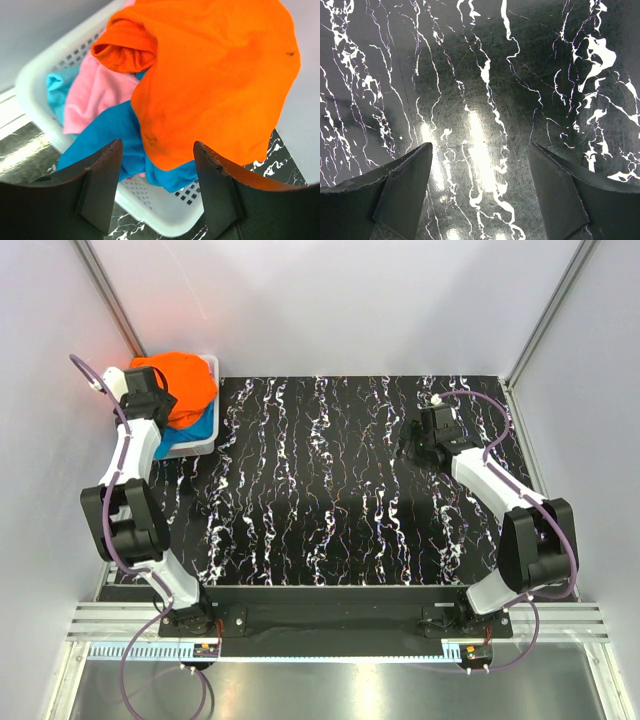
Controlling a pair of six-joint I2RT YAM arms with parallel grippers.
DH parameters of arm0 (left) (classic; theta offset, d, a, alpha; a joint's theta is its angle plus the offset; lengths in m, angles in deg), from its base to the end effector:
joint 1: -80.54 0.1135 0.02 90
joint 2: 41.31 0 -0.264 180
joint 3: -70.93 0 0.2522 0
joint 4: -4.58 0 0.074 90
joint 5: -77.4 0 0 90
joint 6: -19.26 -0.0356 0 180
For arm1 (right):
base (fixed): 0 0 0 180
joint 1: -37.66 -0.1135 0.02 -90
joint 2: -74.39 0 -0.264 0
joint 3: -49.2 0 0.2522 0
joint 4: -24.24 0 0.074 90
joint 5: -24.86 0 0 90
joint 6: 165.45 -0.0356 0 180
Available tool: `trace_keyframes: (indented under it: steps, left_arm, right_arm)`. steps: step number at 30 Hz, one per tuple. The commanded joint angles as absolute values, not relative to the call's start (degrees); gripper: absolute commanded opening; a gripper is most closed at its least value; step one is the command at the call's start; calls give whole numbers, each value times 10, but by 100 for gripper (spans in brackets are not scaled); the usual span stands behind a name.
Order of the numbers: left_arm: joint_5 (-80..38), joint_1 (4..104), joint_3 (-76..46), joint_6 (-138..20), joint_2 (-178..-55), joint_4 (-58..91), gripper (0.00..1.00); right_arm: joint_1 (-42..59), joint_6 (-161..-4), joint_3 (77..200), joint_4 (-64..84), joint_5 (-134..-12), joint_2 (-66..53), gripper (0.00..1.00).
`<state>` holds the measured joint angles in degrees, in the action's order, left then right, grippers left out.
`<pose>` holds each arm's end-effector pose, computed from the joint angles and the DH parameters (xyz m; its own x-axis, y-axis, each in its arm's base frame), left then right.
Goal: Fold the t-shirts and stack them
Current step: Grab the tshirt from the pile
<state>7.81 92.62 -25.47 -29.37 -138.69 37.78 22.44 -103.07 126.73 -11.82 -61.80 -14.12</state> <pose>0.3836 0.0948 0.3107 -0.0962 -0.6540 -0.7503 -0.7220 0.5648 -0.3997 0.3241 0.0860 0.2492 -0.7294 0.2812 -0.6236 0.1291 0.9518 0.2782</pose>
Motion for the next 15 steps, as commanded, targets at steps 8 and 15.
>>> trace_keyframes:
  steps: [8,15]
  left_arm:
    - [-2,965,-290,-236,-1462,344,55]
    - [-41,964,-291,-257,-1460,330,0]
  right_arm:
    - [219,-1033,1296,-103,-629,-153,84]
    - [220,-1035,1298,-105,-642,-161,84]
